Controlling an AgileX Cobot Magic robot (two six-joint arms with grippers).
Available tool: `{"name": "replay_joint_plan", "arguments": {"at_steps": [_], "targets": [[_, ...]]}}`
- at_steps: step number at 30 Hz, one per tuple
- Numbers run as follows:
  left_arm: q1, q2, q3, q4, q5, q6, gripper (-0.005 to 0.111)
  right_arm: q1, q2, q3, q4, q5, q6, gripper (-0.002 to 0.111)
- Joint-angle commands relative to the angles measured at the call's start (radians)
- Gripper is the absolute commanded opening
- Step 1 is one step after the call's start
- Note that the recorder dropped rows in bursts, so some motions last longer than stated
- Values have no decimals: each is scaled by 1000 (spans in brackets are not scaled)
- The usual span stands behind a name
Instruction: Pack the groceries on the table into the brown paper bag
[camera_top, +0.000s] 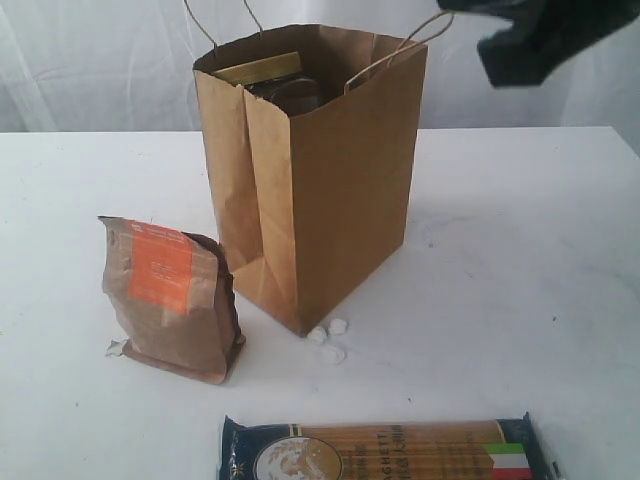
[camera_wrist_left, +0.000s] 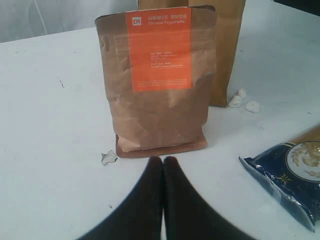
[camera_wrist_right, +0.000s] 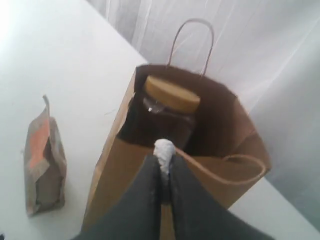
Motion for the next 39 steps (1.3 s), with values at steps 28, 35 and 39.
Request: {"name": "replay_joint_plan", "arguments": {"at_steps": [28,35,39], "targets": [[5,-5,3,-5,1,0,0,0,504,-212,-26,-385,0,0],[5,-5,3,-5,1,0,0,0,561,-221,-26,-394,0,7],[5,-5,3,-5,1,0,0,0,568,-221,-26,-435,7,40]]}}
